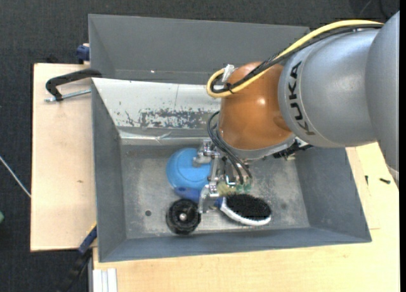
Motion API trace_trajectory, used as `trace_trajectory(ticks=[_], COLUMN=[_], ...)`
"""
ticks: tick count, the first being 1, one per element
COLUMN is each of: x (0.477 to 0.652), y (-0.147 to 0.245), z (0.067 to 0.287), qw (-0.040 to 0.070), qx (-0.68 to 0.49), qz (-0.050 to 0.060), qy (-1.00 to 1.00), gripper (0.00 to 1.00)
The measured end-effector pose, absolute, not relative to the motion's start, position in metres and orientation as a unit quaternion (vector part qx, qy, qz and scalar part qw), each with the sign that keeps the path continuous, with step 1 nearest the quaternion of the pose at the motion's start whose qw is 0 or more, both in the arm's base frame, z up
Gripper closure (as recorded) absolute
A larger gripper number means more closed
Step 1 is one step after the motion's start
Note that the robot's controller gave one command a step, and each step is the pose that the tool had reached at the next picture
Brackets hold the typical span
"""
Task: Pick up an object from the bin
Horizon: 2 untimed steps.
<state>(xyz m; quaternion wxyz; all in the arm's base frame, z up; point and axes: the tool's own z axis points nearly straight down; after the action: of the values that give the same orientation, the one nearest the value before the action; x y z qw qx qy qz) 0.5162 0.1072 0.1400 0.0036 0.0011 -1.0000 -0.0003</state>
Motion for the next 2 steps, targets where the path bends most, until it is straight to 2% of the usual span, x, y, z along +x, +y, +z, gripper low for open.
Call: trace_trajectory(ticks=[1, 2], x=[0.5267, 0.5286], y=[0.0886, 0.0875], z=[0.0977, 0.1000], qw=[-0.016, -0.017], qx=[0.225, 0.224], qz=[-0.001, -0.001], qy=[-0.974, -0.974], gripper=[0.00, 1.00])
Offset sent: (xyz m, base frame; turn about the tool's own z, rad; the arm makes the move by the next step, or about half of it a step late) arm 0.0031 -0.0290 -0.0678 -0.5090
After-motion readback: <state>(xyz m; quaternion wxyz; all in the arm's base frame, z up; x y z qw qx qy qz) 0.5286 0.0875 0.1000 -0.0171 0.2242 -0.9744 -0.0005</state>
